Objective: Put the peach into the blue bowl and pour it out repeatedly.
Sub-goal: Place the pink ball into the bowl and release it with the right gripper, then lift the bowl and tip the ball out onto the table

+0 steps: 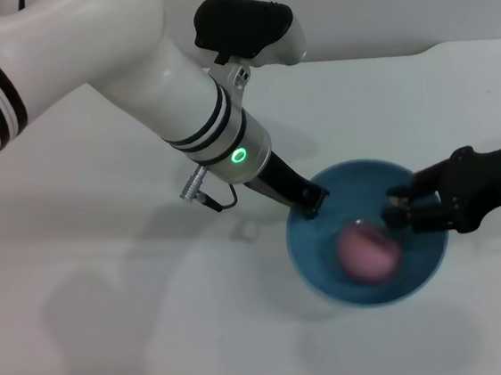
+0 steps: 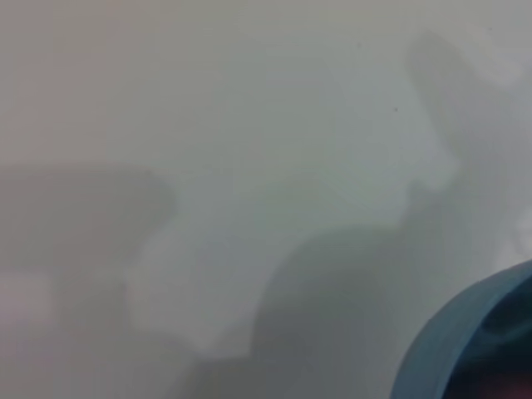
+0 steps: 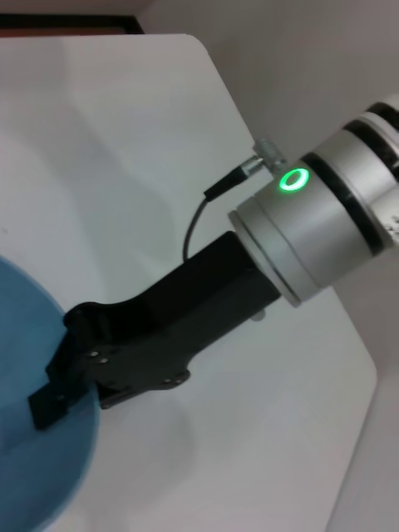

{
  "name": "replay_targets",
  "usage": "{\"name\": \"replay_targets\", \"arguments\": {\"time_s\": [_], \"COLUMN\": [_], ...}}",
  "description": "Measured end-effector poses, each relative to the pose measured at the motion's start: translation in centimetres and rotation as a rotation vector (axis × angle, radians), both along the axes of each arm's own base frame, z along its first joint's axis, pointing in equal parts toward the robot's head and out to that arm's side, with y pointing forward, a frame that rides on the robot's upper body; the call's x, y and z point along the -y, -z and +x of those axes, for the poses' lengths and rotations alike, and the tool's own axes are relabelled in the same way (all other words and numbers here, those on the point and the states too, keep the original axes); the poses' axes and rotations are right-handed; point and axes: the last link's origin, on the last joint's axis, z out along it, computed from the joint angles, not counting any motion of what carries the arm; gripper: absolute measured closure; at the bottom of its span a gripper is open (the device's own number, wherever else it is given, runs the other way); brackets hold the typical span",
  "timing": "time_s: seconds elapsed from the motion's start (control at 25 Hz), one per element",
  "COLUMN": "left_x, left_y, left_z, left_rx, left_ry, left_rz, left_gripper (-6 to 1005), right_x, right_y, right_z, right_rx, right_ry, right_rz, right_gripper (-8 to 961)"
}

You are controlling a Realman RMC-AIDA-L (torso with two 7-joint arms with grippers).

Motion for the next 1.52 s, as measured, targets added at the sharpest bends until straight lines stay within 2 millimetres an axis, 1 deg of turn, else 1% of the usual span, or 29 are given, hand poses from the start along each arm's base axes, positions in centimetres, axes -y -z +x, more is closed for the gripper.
{"name": "replay_targets", "arguments": {"time_s": [0.2, 0.28, 0.36, 0.44, 0.56, 0.72, 0.76, 0.8, 0.84, 1.0, 1.16, 1.28, 1.32, 1.36, 1.4, 1.44, 1.48, 1.52], "left_x": [-0.2, -0.5, -0.8, -1.4, -1.8, -1.9, -1.8, -1.6, -1.6, -0.1, 1.4, 2.4, 3.0, 3.0, 3.2, 3.8, 3.8, 4.0], "left_y": [-0.1, -0.1, -0.2, -0.3, -0.2, 0.1, 0.0, 0.1, 0.1, 1.4, 3.3, 3.9, 4.0, 4.0, 4.0, 4.2, 4.2, 4.4], "left_z": [-0.2, -0.2, -0.4, -0.6, -1.0, -1.5, -1.5, -1.5, -1.5, -0.9, -1.5, -1.5, -1.4, -1.4, -1.5, -1.7, -1.7, -1.8], "left_rx": [0.007, 0.015, 0.029, 0.061, 0.148, 0.278, 0.304, 0.323, 0.323, 0.329, 0.289, 0.29, 0.283, 0.283, 0.268, 0.236, 0.236, 0.208], "left_ry": [-0.001, 0.002, 0.006, 0.007, -0.023, -0.027, -0.002, 0.054, 0.054, 0.261, 0.449, 0.567, 0.656, 0.656, 0.711, 0.803, 0.803, 0.863], "left_rz": [0.02, 0.038, 0.07, 0.128, 0.212, 0.34, 0.386, 0.441, 0.441, 0.558, 0.631, 0.673, 0.699, 0.699, 0.712, 0.711, 0.711, 0.699], "left_gripper": [1000, 1000, 1000, 1000, 999, 999, 999, 999, 999, 1000, 1000, 1000, 1000, 1000, 1000, 999, 999, 999], "right_x": [-0.3, -0.7, -1.3, -1.7, -1.6, 0.3, 1.0, 1.4, 1.9, 3.8, 4.9, 5.2, 5.2, 5.2, 5.2, 5.1, 5.0, 5.0], "right_y": [-0.6, -1.4, -2.6, -4.1, -6.5, -9.3, -10.1, -10.5, -10.9, -12.4, -13.4, -13.4, -13.3, -13.2, -13.1, -12.9, -12.8, -12.8], "right_z": [-0.2, -0.1, 0.3, 1.4, 3.9, 7.8, 9.0, 9.5, 10.2, 12.7, 13.8, 14.0, 14.1, 14.1, 14.0, 13.9, 13.9, 13.9], "right_rx": [-0.003, -0.025, -0.068, -0.113, -0.177, -0.243, -0.262, -0.273, -0.288, -0.339, -0.358, -0.368, -0.37, -0.372, -0.373, -0.375, -0.378, -0.378], "right_ry": [-0.009, 0.016, 0.086, 0.178, 0.302, 0.448, 0.492, 0.514, 0.543, 0.64, 0.677, 0.692, 0.694, 0.695, 0.694, 0.693, 0.694, 0.694], "right_rz": [0.034, 0.078, 0.143, 0.223, 0.343, 0.485, 0.529, 0.549, 0.575, 0.669, 0.722, 0.726, 0.724, 0.721, 0.716, 0.707, 0.703, 0.703], "right_gripper": [503, 458, 413, 368, 368, 368, 368, 368, 368, 368, 368, 368, 368, 368, 368, 368, 368, 368]}}
